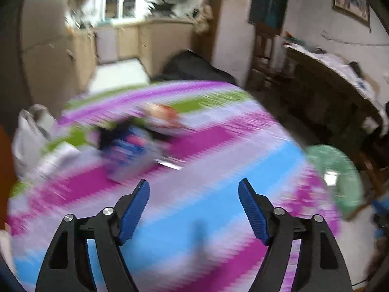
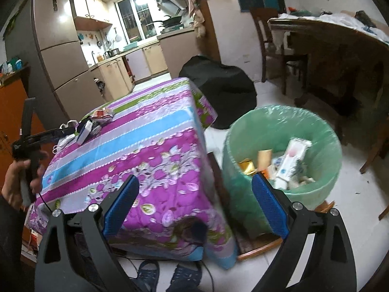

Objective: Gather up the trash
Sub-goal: 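Move the left tool to the table and grasp the blue medicine box, then hold the blue box in the left gripper while the right gripper grasps the white mask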

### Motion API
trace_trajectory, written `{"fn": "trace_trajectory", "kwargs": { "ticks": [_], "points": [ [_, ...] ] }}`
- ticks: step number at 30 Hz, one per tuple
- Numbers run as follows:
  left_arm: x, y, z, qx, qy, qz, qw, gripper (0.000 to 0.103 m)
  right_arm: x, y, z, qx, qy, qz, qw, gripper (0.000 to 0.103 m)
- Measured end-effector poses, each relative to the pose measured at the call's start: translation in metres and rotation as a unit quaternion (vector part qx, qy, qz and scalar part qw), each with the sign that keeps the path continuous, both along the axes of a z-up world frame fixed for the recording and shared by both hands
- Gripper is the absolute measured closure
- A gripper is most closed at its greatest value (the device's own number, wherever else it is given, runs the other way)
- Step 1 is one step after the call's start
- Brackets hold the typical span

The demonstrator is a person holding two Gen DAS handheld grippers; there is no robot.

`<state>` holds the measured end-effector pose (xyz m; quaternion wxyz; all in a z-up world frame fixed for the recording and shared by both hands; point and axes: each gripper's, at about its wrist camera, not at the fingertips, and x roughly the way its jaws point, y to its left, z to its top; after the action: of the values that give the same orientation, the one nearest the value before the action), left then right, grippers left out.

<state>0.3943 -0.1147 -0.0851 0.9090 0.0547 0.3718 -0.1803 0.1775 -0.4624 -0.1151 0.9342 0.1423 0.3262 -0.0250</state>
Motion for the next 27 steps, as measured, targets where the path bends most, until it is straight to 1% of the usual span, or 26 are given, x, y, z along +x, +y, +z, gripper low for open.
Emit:
{"fn": "trace_trajectory", "kwargs": {
  "ticks": [1, 2, 3, 4, 6, 8, 9, 11, 13, 16, 17, 18, 19, 20, 21, 22, 24, 26, 27],
  "points": [
    [0.011, 0.013, -0.002, 0.007, -0.001, -0.007, 1.0000, 0.024, 0.000, 0.004, -0.001, -0.001, 0.000, 0.004, 1.000, 0.013],
    [0.020, 0.025, -0.005, 0.008, 0.008, -0.016, 0.9998, 0.020, 0.002, 0.010, 0.000, -0.002, 0.000, 0.008, 1.000, 0.013],
    [0.030, 0.035, -0.010, 0.014, 0.016, -0.020, 0.9996, 0.020, 0.004, 0.015, -0.001, -0.004, 0.002, 0.013, 1.000, 0.013],
    [0.041, 0.045, -0.014, 0.030, 0.016, -0.017, 0.9993, 0.020, 0.006, 0.018, -0.002, -0.006, 0.003, 0.016, 1.000, 0.013],
    [0.057, 0.052, -0.022, 0.045, 0.018, -0.033, 0.9983, 0.019, 0.011, 0.022, -0.002, -0.009, 0.006, 0.020, 1.000, 0.013],
    [0.074, 0.052, -0.034, 0.060, 0.033, -0.050, 0.9964, 0.019, 0.014, 0.025, -0.002, -0.009, 0.008, 0.022, 1.000, 0.012],
    [0.079, 0.049, -0.039, 0.064, 0.039, -0.068, 0.9948, 0.019, 0.016, 0.026, -0.002, -0.011, 0.009, 0.022, 1.000, 0.012],
    [0.087, 0.042, -0.047, 0.076, 0.038, -0.090, 0.9924, 0.019, 0.020, 0.030, -0.001, -0.013, 0.012, 0.023, 1.000, 0.012],
    [0.092, 0.035, -0.052, 0.077, 0.037, -0.117, 0.9895, 0.019, 0.023, 0.034, -0.001, -0.017, 0.015, 0.024, 0.999, 0.013],
    [0.100, 0.028, -0.056, 0.076, 0.039, -0.121, 0.9889, 0.020, 0.028, 0.039, -0.001, -0.022, 0.020, 0.029, 0.999, 0.012],
    [0.102, 0.027, -0.057, 0.075, 0.044, -0.116, 0.9894, 0.023, 0.030, 0.041, -0.001, -0.024, 0.022, 0.031, 0.999, 0.013],
    [0.104, 0.028, -0.056, 0.075, 0.046, -0.108, 0.9903, 0.032, 0.032, 0.042, -0.001, -0.025, 0.023, 0.033, 0.999, 0.013],
    [0.105, 0.030, -0.055, 0.072, 0.050, -0.100, 0.9911, 0.035, 0.033, 0.044, 0.000, -0.026, 0.023, 0.035, 0.999, 0.013],
    [0.103, 0.033, -0.053, 0.065, 0.049, -0.097, 0.9920, 0.043, 0.034, 0.045, 0.001, -0.027, 0.022, 0.038, 0.999, 0.013],
    [0.100, 0.034, -0.050, 0.061, 0.047, -0.097, 0.9923, 0.049, 0.037, 0.047, 0.002, -0.027, 0.021, 0.041, 0.999, 0.013],
    [0.093, 0.036, -0.047, 0.058, 0.044, -0.100, 0.9923, 0.053, 0.039, 0.050, 0.003, -0.028, 0.020, 0.045, 0.998, 0.013],
    [0.083, 0.039, -0.041, 0.057, 0.042, -0.095, 0.9929, 0.063, 0.045, 0.057, 0.006, -0.030, 0.016, 0.061, 0.998, 0.013],
    [0.066, 0.050, -0.033, 0.045, 0.037, -0.087, 0.9945, 0.066, 0.052, 0.066, 0.011, -0.031, 0.011, 0.080, 0.996, 0.013],
    [0.057, 0.055, -0.029, 0.035, 0.034, -0.082, 0.9955, 0.067, 0.056, 0.071, 0.013, -0.031, 0.009, 0.090, 0.995, 0.017]
  ]
}}
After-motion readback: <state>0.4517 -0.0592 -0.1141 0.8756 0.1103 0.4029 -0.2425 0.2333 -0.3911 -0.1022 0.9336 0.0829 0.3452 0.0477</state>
